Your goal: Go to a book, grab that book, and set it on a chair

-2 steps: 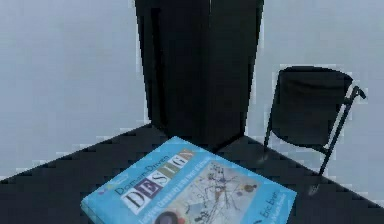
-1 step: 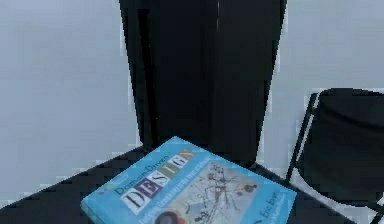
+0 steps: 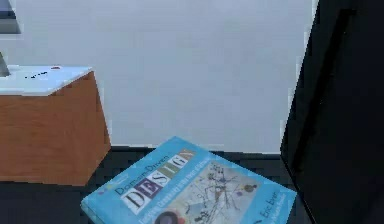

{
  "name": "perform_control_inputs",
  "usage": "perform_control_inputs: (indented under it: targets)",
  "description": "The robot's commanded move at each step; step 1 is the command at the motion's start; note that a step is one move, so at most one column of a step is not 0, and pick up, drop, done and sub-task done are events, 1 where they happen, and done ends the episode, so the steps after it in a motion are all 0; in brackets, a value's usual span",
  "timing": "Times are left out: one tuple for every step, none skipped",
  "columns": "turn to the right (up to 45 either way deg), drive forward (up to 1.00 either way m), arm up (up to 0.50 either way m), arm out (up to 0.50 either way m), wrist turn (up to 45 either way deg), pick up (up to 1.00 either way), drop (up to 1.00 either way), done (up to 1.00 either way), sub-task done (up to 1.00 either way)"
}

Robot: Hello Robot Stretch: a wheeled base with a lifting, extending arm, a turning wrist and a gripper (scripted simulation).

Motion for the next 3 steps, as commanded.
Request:
perform_control_inputs:
  targets:
    - [-45.0,0.00,0.00,0.00,0.0,0.00,0.00,0.00,0.00]
    - [0.0,0.60,0.00,0.00,0.0,0.00,0.00,0.00,0.00]
    - [-42.0,0.00,0.00,0.00,0.0,0.00,0.00,0.00,0.00]
